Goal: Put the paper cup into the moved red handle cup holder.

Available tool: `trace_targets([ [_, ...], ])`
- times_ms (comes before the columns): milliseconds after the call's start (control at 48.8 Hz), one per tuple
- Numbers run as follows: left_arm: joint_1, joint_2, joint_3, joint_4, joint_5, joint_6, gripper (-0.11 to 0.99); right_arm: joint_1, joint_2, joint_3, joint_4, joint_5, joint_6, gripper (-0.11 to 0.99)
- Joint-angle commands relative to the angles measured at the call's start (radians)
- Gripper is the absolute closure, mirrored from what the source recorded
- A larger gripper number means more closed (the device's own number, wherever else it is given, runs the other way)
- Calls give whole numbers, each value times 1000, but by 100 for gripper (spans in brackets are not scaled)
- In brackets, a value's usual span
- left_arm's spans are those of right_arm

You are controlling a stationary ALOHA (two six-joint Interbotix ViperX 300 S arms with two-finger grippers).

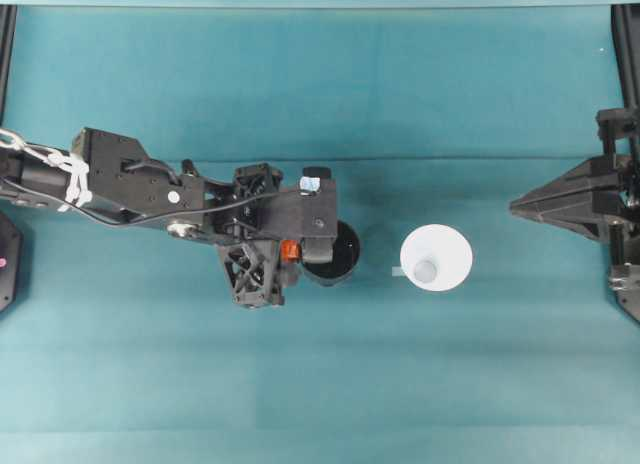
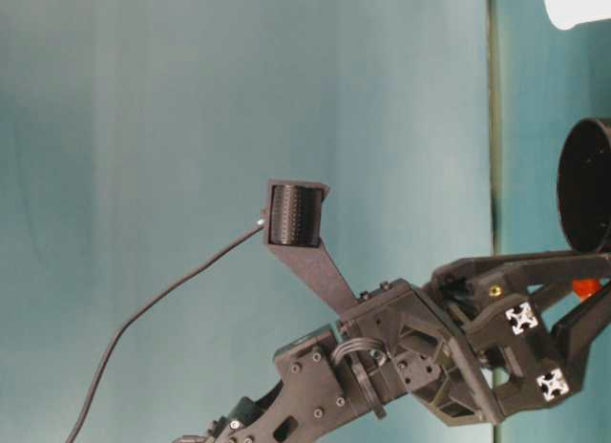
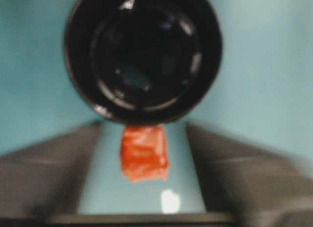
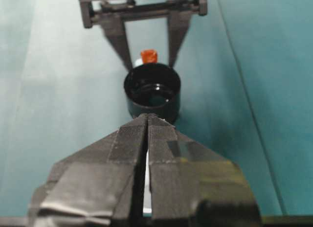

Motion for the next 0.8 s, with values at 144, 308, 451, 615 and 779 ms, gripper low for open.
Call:
trace_targets([
  [144, -3, -8, -3, 3, -9, 9, -6, 0, 5, -17, 3, -5, 6, 97],
  [308, 3, -20, 2, 3, 3, 14, -6, -2, 5, -17, 3, -5, 8, 97],
  [451, 11, -95, 17, 3, 26, 15, -5, -2, 5, -17, 5, -5, 8, 97],
  [615, 11, -239, 58, 3, 67, 15, -5, -2, 5, -17, 9, -5, 6, 97],
  [779, 9, -405, 114, 3, 107, 15, -5, -2, 5, -17, 9, -5, 8, 97],
])
